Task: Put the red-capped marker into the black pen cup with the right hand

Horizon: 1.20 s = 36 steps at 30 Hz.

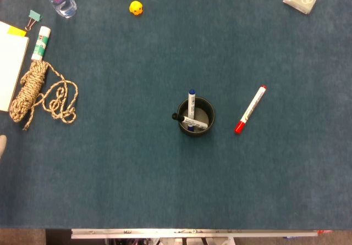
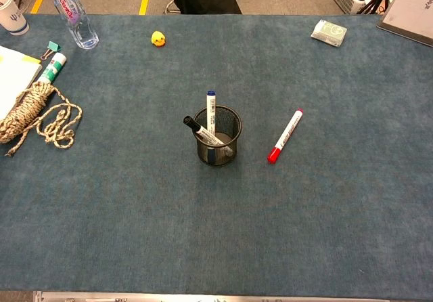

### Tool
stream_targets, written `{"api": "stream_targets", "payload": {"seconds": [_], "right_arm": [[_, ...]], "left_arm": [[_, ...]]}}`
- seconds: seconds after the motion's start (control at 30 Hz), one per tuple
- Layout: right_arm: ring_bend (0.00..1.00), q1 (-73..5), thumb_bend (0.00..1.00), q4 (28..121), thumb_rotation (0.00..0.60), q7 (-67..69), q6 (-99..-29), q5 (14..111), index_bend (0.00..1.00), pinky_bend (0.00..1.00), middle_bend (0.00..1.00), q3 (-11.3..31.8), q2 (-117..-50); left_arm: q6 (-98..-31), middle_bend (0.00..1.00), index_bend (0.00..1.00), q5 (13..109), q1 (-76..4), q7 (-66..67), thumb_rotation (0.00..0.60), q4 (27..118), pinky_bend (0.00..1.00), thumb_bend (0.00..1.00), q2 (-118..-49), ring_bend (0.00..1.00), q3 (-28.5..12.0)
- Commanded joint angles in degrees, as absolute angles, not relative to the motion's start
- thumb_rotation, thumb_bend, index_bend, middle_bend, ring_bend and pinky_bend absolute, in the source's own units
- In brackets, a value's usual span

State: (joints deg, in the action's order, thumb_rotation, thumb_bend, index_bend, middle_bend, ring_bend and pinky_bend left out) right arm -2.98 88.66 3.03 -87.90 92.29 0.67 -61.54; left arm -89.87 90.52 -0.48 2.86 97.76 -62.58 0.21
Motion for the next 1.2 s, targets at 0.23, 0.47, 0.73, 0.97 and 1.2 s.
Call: {"api": "stream_targets", "payload": {"seconds": [0.23, 0.47, 0.73, 0.97, 1.2], "right_arm": [[0.07, -8.76, 0.18, 93.07, 0.6, -0.7, -83.7, 101.52, 0.33, 0.16, 0.25, -0.44, -62.25], [0.08, -16.2, 0.19, 96.01, 0.6, -8.26, -73.23, 106.67, 0.42, 0.16, 0.28, -0.73, -66.7], [0.08, -22.84, 0.22, 92.23, 0.6, -16.66, -62.01, 102.74, 0.45, 0.16, 0.29, 1.85, -75.45], [0.08, -25.85, 0.26, 86.83, 0.6, -20.74, -57.88, 98.92, 0.46, 0.16, 0.29, 2.97, -82.8], [0.09, -27.31, 0.26, 82.21, 0.6, -22.52, -56.76, 97.78, 0.47, 0.16, 0.3, 1.88, -86.95]], "left_arm": [[-90.16, 0.22, 0.2, 90.49, -0.19, 2.57, 0.6, 97.71, 0.1, 0.31, -62.65, 0.2, 0.35], [-90.97, 0.22, 0.2, 90.39, 0.54, 2.09, 0.6, 97.56, 0.1, 0.31, -62.32, 0.2, 0.57], [-91.91, 0.22, 0.2, 89.43, 1.63, 1.43, 0.6, 97.47, 0.1, 0.31, -61.69, 0.2, 0.59], [-91.99, 0.22, 0.2, 89.08, 2.03, 1.05, 0.6, 97.35, 0.1, 0.31, -61.41, 0.2, 0.62], [-91.86, 0.22, 0.2, 88.8, 2.27, 0.47, 0.6, 96.97, 0.1, 0.31, -61.3, 0.2, 0.64]]}}
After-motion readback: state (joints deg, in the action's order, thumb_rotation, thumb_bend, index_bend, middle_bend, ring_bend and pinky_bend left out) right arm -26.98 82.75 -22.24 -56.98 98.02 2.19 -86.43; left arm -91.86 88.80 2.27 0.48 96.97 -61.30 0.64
